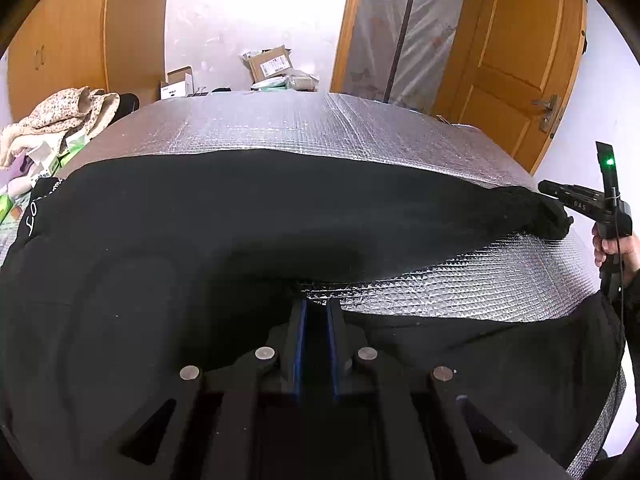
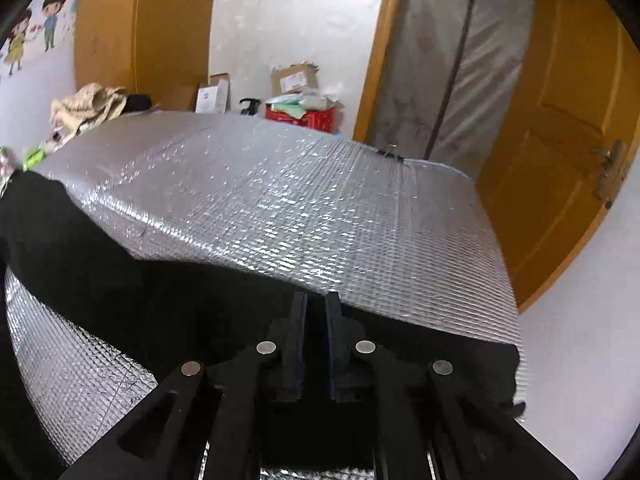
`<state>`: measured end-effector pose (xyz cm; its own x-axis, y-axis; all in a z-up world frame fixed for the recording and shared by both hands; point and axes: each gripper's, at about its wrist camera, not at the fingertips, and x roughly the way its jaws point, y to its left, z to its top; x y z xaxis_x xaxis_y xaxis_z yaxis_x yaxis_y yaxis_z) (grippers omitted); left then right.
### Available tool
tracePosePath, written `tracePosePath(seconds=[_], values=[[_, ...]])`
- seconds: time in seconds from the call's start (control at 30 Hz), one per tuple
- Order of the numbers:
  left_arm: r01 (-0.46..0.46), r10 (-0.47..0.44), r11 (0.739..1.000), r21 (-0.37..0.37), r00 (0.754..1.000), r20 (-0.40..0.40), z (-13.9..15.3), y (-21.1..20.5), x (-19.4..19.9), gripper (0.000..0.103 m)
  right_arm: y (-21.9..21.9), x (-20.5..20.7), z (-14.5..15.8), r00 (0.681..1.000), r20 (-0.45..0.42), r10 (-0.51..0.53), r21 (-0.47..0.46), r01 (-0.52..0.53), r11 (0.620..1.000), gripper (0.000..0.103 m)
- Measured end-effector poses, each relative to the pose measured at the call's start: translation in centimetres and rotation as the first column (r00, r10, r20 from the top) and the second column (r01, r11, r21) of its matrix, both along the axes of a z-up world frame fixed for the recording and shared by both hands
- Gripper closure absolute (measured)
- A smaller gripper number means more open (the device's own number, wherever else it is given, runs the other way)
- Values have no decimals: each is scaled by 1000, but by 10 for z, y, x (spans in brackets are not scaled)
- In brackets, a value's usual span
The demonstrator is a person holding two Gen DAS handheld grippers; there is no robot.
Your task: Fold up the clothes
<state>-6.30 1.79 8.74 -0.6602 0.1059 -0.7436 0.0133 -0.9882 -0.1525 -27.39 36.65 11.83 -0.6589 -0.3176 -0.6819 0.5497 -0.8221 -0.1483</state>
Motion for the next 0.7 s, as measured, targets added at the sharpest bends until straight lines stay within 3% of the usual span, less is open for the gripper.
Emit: tracePosePath(seconds=[0.1, 0.23, 0.3, 0.47, 0.57, 0.7], values=[[1, -1, 1000, -1, 1000, -4, 2, 0, 0, 93, 15, -7, 4, 998, 10, -63, -31, 63, 998, 82], [5, -5, 1000, -12, 1000, -20, 6, 0, -1, 93, 42, -19, 11, 991, 63, -116, -100, 122, 987, 78], [2, -2, 1000, -12, 1000, -17, 5, -1, -4, 93, 43, -20, 12, 993, 65, -101, -91, 107, 990, 78], [1, -1, 1000, -17, 1000, -9, 2, 1, -7, 93, -5, -16, 5, 990, 92, 107, -33, -104, 994, 78], [0, 0, 1000, -15, 1000, -8, 1, 1, -6, 93, -41, -18, -7, 966, 120, 231, 12, -234, 972, 78], [-1, 1, 1000, -10, 1000, -6, 0, 2, -5, 93, -73, -38, -30, 936, 182, 300, 59, -315, 947, 74]])
